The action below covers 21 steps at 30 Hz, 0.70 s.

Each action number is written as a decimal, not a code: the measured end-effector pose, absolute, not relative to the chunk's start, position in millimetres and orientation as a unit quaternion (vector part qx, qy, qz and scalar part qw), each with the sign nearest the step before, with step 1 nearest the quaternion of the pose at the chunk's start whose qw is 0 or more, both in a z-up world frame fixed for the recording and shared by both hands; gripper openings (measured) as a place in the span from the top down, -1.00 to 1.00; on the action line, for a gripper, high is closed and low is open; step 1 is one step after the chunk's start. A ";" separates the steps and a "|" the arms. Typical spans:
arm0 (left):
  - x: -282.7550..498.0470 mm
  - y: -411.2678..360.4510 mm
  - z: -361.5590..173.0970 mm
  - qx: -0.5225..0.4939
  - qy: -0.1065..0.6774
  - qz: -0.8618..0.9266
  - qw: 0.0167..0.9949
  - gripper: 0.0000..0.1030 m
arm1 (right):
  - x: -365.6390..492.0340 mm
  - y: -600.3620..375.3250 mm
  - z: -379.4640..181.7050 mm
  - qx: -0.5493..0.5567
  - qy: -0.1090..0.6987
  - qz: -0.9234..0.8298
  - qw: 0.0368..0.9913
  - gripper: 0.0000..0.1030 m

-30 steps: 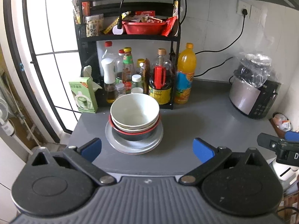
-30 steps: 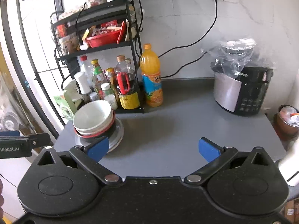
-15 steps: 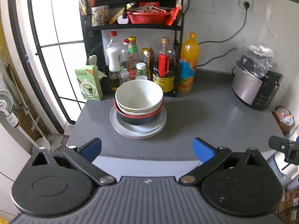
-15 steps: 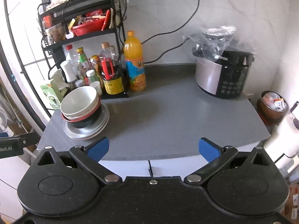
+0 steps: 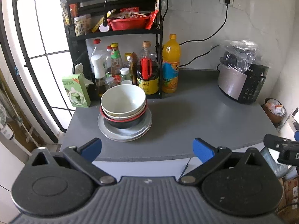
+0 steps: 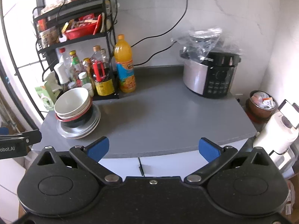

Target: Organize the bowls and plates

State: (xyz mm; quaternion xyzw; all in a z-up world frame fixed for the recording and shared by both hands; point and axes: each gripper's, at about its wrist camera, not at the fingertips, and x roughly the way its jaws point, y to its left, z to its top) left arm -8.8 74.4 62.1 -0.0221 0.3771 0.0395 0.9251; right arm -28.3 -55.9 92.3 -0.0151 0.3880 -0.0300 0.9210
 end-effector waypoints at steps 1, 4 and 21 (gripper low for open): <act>-8.1 74.1 62.5 -0.025 0.377 0.038 0.925 -1.00 | -28.5 -57.2 92.3 -0.014 0.388 -0.031 0.921 -1.00; -6.1 73.2 64.0 -0.027 0.375 0.038 0.926 -1.00 | -29.0 -59.1 93.2 -0.013 0.385 -0.032 0.922 -1.00; -4.9 72.1 68.6 -0.029 0.373 0.046 0.926 -1.00 | -25.6 -65.5 94.7 -0.003 0.375 -0.026 0.926 -1.00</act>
